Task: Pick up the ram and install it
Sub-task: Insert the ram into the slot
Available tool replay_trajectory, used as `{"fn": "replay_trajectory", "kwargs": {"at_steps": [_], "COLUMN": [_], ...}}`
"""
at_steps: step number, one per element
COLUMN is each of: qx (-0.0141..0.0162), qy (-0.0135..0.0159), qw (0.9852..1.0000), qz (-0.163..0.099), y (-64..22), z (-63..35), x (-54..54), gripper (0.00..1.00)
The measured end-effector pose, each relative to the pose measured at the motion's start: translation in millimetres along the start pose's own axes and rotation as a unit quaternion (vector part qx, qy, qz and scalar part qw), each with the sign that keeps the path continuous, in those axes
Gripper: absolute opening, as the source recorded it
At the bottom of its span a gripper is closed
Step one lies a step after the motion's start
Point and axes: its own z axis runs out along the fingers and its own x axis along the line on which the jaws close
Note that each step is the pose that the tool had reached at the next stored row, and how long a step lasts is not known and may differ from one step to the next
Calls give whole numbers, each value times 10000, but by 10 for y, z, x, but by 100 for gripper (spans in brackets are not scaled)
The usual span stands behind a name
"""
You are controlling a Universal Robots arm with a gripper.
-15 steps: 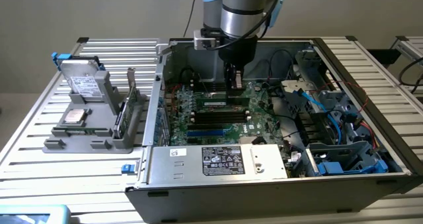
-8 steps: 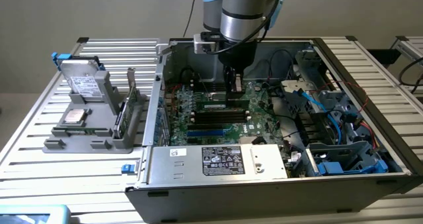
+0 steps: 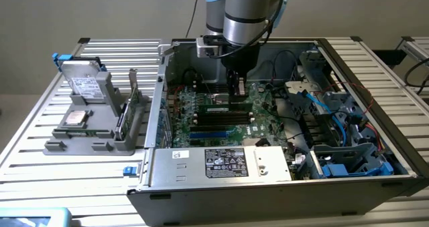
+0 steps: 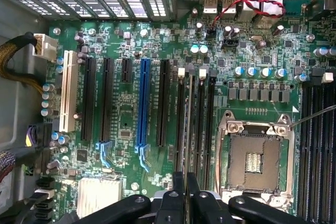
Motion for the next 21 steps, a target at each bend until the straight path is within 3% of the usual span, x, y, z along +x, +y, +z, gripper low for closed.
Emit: {"fn": "replay_trajectory", "kwargs": {"at_steps": [21], "qx": [-1], "qy": [27], "qw": [10000], "qz": [1], "y": [13], "z": [131], "x": [3], "gripper": [13]}}
